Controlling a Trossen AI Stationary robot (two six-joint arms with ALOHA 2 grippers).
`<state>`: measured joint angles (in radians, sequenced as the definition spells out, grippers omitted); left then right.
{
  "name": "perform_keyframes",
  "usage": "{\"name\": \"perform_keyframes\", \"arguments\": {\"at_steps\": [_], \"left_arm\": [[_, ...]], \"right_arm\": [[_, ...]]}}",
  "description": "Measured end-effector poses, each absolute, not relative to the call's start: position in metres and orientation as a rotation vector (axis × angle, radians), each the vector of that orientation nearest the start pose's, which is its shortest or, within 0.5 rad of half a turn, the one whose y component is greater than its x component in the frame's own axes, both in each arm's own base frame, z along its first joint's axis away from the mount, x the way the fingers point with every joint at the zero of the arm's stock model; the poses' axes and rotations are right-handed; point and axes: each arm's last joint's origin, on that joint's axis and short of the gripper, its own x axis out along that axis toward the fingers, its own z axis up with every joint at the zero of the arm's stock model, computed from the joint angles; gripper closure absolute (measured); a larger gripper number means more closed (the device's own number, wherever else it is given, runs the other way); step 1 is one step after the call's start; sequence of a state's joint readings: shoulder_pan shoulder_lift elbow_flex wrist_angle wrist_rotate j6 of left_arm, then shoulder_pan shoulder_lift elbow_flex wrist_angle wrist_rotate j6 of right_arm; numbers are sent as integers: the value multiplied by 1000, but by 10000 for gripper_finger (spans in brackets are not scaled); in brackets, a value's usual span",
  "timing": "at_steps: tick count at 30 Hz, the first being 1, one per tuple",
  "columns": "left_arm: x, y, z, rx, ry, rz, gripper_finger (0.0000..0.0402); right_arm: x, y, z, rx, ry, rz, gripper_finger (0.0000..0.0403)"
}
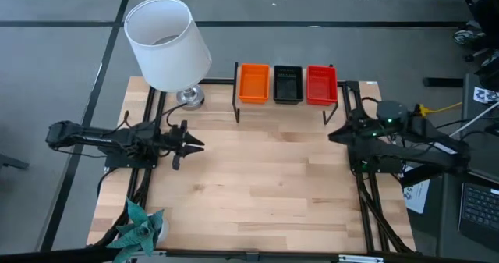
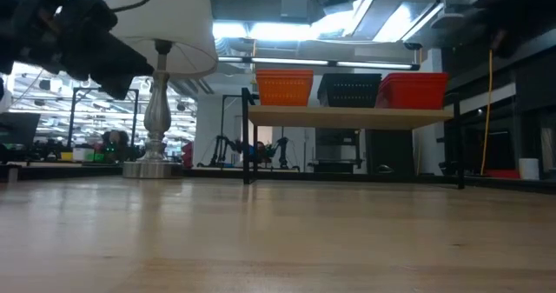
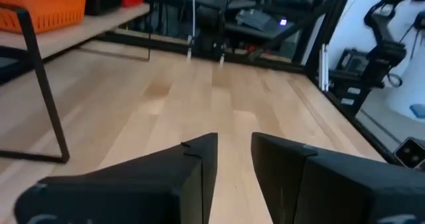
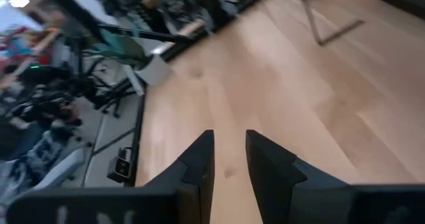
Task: Stack baskets on shelf by color
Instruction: Return to Home Position
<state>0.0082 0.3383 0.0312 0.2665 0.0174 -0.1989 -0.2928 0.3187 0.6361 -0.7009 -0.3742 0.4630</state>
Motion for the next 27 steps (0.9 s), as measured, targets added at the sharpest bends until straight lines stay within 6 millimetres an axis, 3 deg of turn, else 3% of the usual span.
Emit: {"name": "perform_keyframes", "arguments": {"at_steps": [10,20,27], "left_arm": [[118,1,167,-202,14,12,317],[118,1,167,-200,18,12,317],[118,1,167,-200,18,12,317]], "right_arm": [[93,-13,251,498,316,18,317],[104,-12,210,259,333,-211,317],[117,2,168,216,138,-64,317]]}}
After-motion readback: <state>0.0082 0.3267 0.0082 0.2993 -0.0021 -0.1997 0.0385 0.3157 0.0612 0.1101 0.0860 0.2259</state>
